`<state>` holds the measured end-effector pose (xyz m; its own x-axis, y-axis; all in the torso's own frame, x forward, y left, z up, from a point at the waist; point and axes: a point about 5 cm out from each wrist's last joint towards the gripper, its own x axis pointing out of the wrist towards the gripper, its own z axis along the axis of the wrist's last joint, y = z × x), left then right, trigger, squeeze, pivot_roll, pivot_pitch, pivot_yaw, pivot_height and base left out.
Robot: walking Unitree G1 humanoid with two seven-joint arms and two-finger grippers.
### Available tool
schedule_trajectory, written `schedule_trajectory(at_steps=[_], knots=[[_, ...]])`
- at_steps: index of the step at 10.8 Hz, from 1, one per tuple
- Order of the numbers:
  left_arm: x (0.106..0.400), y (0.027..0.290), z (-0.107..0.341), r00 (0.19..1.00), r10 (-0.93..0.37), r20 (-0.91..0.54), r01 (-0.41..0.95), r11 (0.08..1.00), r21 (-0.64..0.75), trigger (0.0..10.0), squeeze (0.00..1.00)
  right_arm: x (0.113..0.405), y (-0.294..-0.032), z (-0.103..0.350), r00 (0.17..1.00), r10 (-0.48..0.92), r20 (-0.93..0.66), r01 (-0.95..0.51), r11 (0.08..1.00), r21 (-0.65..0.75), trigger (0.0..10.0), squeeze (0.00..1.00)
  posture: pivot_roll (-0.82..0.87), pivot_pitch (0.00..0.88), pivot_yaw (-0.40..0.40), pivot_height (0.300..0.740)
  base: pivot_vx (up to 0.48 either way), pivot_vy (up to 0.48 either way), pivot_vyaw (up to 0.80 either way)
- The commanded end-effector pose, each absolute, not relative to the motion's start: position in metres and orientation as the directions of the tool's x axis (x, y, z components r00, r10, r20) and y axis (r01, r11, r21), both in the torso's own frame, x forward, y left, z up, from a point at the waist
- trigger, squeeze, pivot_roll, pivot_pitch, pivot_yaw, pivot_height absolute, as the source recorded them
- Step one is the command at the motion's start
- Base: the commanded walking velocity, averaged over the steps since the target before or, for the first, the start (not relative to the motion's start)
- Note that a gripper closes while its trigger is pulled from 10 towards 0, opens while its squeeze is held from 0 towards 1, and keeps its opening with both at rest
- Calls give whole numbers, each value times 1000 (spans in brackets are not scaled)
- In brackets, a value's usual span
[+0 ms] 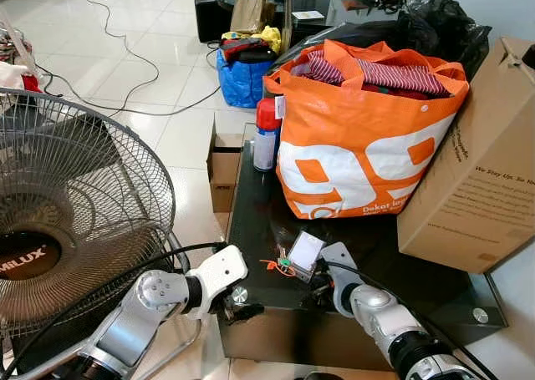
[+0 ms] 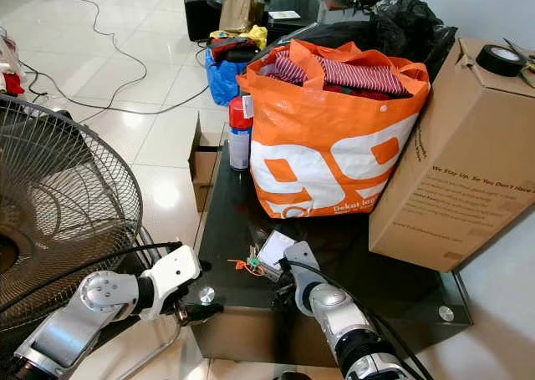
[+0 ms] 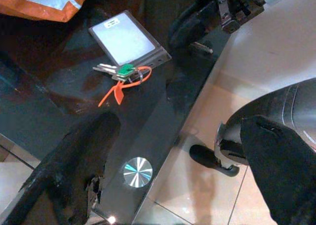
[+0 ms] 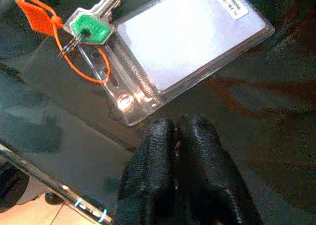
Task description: Hang keys on a hook
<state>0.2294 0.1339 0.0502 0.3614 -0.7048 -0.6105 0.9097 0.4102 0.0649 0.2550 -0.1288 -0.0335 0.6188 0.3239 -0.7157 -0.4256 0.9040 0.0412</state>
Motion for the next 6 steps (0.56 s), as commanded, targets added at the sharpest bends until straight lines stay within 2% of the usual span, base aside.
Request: schedule_trajectory(at_steps=[1, 3, 4, 5, 6], knots=[[233, 134, 52, 369, -704, -607, 907, 416, 69, 10000, 0, 262, -134, -28, 655, 305, -691, -400, 916, 26, 0, 0, -114, 0, -53, 740, 0, 0, 0], [233, 134, 53, 373, -702, -607, 906, 417, 74, 10000, 0, 273, -139, -18, 724, 279, -631, -353, 935, 9, 0, 0, -116, 0, -53, 740, 0, 0, 0], [234, 134, 52, 373, -701, -607, 906, 417, 75, 10000, 0, 276, -140, -15, 739, 276, -614, -342, 940, 12, 0, 0, -116, 0, -53, 740, 0, 0, 0], [234, 134, 52, 376, -701, -606, 905, 419, 76, 10000, 0, 275, -141, -12, 726, 325, -606, -391, 920, 24, 0, 0, -116, 0, -53, 740, 0, 0, 0], [234, 134, 52, 376, -701, -606, 905, 419, 77, 10000, 0, 272, -141, -13, 694, 360, -623, -454, 891, 9, 10000, 451, -116, 0, -53, 740, 0, 0, 0]])
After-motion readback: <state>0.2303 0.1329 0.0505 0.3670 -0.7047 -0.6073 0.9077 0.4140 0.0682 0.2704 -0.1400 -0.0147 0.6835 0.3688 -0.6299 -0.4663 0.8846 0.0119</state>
